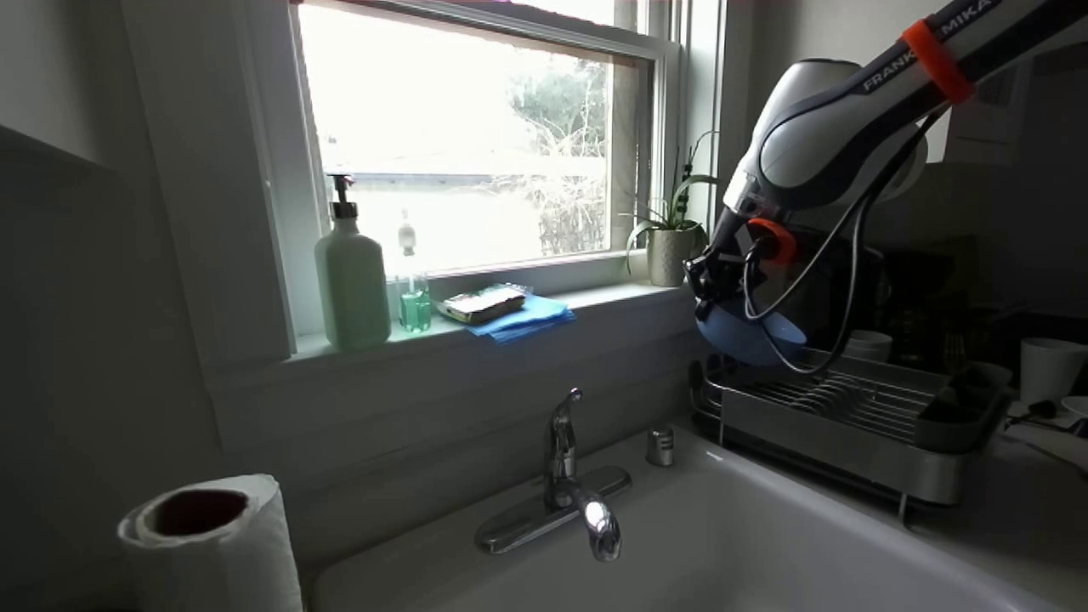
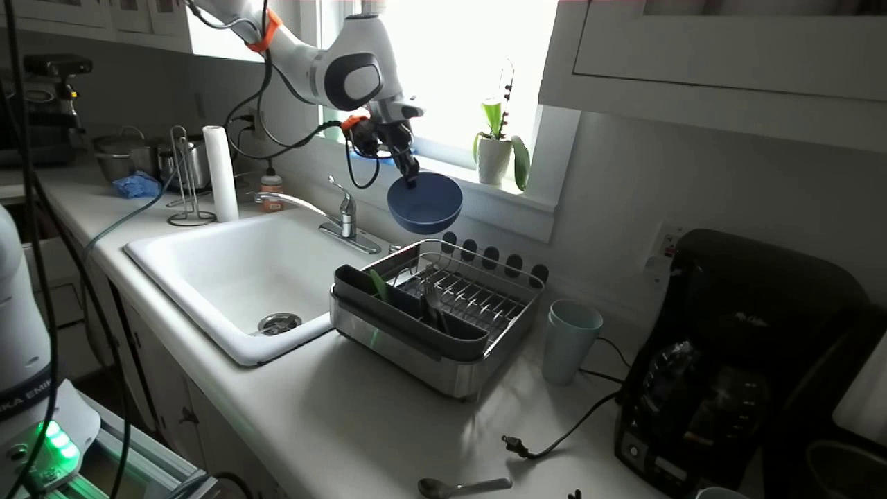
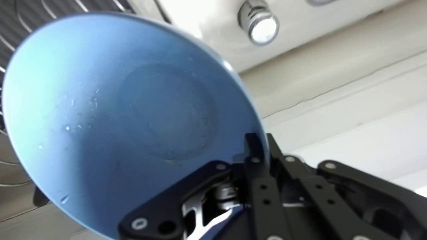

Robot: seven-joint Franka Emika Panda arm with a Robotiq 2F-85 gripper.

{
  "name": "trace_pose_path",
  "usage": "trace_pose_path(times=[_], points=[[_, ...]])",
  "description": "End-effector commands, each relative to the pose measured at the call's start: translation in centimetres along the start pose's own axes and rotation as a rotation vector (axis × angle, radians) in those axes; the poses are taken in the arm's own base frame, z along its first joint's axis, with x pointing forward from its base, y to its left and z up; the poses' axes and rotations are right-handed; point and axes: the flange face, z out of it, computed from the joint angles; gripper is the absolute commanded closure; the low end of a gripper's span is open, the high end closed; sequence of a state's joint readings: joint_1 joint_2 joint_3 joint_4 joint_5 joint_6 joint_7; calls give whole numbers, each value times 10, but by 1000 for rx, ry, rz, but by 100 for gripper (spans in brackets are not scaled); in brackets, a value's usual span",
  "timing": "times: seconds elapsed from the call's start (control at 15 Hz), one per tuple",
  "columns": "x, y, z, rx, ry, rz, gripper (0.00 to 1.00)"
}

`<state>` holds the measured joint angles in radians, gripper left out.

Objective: Remove the blue bowl from the dishes drying rack and place it in the sink, pick up a fork from the dishes drying rack and place it in the blue bowl and pick up a spoon from the dishes drying rack and put it in the blue bowl that is inside the sink

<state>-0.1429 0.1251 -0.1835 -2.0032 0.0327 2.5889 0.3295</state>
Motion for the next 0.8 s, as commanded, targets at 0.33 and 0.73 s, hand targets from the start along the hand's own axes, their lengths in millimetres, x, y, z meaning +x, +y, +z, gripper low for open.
trace_pose_path(times=[0.33, 0.73], points=[[-26, -28, -2, 17, -69, -105, 95], [-37, -42, -1, 62, -81, -139, 99]])
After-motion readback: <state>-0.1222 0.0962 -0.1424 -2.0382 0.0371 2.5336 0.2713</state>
